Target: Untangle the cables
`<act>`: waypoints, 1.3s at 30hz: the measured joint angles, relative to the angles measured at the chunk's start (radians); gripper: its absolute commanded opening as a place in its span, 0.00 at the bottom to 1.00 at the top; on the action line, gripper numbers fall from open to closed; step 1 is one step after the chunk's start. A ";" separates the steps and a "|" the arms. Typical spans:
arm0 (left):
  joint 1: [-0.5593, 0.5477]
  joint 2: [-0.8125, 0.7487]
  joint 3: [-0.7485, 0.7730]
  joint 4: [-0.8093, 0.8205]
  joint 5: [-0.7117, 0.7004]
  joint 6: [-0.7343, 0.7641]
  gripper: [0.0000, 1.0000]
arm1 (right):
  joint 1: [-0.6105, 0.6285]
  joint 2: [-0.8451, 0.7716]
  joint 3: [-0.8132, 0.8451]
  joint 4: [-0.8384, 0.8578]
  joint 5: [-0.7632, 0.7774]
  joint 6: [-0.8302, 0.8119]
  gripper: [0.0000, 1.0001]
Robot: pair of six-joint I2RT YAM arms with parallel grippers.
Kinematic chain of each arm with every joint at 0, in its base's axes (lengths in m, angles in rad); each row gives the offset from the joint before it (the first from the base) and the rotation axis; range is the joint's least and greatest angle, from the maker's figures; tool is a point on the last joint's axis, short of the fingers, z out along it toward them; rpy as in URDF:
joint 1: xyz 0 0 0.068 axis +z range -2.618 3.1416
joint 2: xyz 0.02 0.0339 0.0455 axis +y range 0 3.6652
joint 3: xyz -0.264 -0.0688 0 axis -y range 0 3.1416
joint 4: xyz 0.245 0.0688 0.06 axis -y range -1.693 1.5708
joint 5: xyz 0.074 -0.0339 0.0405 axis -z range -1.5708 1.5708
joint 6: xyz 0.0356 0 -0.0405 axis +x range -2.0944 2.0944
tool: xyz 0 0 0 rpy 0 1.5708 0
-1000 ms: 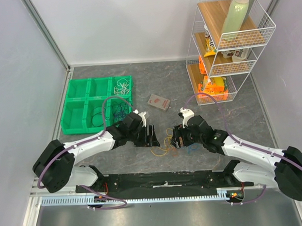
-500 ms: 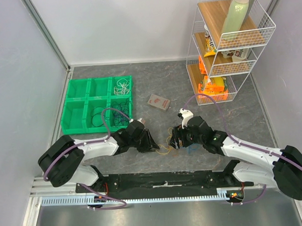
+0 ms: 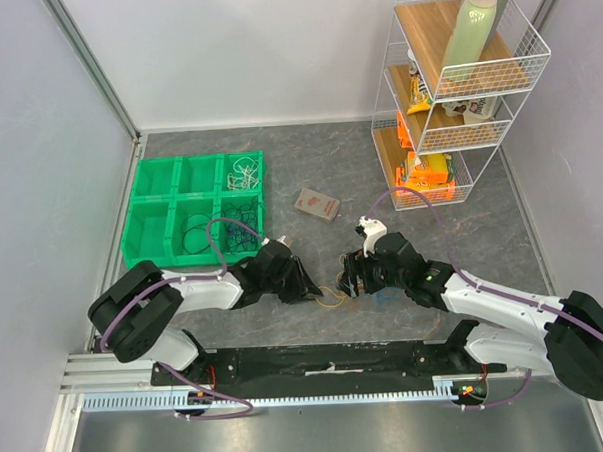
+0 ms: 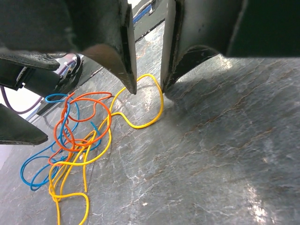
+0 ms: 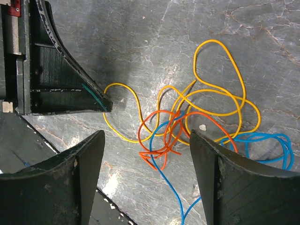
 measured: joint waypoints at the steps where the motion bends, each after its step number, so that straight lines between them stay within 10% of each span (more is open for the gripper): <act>1: 0.000 0.005 0.000 0.004 0.000 -0.005 0.26 | 0.000 0.000 0.000 0.000 0.002 0.000 0.80; 4: 0.000 0.017 -0.001 0.013 -0.009 -0.012 0.02 | 0.000 0.000 0.000 0.000 0.008 0.000 0.80; 16: 0.000 -0.319 0.016 -0.073 -0.140 0.188 0.02 | 0.004 0.048 0.002 -0.005 0.057 -0.013 0.85; 26: -0.001 -0.455 0.202 -0.064 0.069 0.416 0.02 | 0.034 0.250 0.055 0.080 0.220 0.080 0.82; 39: -0.001 -0.713 0.715 -0.303 0.074 0.835 0.02 | -0.121 0.121 -0.056 0.071 0.409 0.234 0.71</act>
